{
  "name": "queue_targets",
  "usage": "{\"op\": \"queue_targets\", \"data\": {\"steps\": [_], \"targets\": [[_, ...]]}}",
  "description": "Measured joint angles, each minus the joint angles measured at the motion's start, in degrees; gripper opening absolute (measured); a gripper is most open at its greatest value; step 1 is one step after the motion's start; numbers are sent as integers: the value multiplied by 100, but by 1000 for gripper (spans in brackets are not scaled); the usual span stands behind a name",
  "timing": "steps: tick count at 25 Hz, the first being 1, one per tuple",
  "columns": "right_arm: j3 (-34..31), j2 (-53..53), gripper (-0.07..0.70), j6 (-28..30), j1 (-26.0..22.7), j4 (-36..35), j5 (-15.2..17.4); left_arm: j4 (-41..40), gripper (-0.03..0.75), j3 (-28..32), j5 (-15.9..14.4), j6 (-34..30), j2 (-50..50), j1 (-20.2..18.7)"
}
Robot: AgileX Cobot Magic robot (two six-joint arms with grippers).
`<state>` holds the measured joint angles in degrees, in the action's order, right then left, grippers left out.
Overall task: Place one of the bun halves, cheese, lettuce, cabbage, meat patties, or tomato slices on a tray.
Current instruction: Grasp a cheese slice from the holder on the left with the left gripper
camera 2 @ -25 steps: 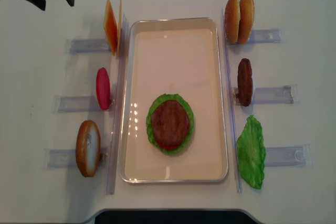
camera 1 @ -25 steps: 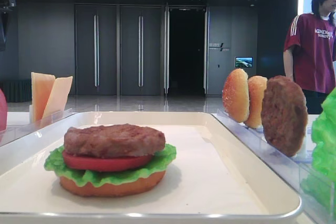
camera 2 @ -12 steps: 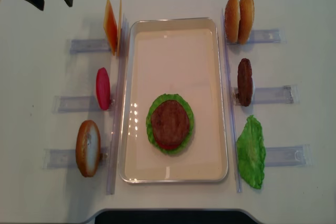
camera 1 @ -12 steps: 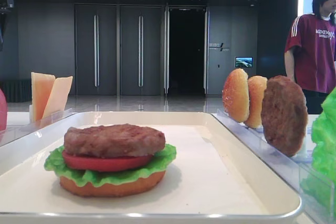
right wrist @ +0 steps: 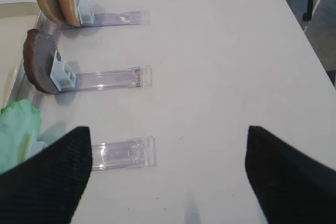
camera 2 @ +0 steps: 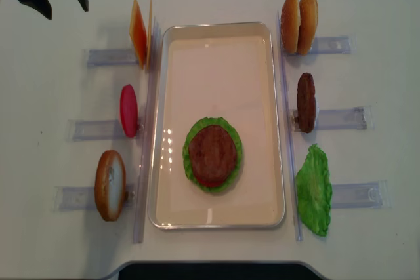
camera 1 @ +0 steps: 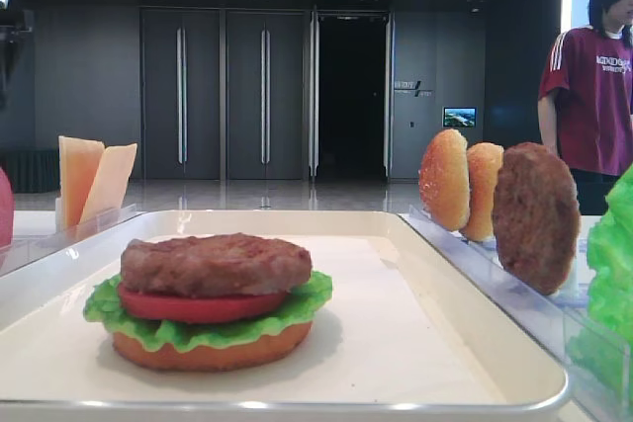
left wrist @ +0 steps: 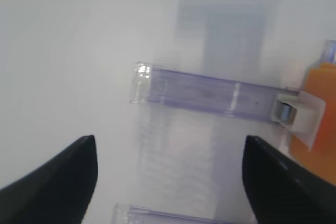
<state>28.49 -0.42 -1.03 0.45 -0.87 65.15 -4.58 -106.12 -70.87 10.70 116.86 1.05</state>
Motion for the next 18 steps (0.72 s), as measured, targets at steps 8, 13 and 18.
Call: {"op": "queue_targets", "data": {"steps": [8,13,18], "targets": [[0,0,593,0,0,-1,0,0,661,0,0,477,64,-774],[0,0,593,0,0,23,0,-2,661,-265,0,827,70,-1290],[0,0,593,0,0,23,0,-13,661,-470,0,1093,83,-1703]]}}
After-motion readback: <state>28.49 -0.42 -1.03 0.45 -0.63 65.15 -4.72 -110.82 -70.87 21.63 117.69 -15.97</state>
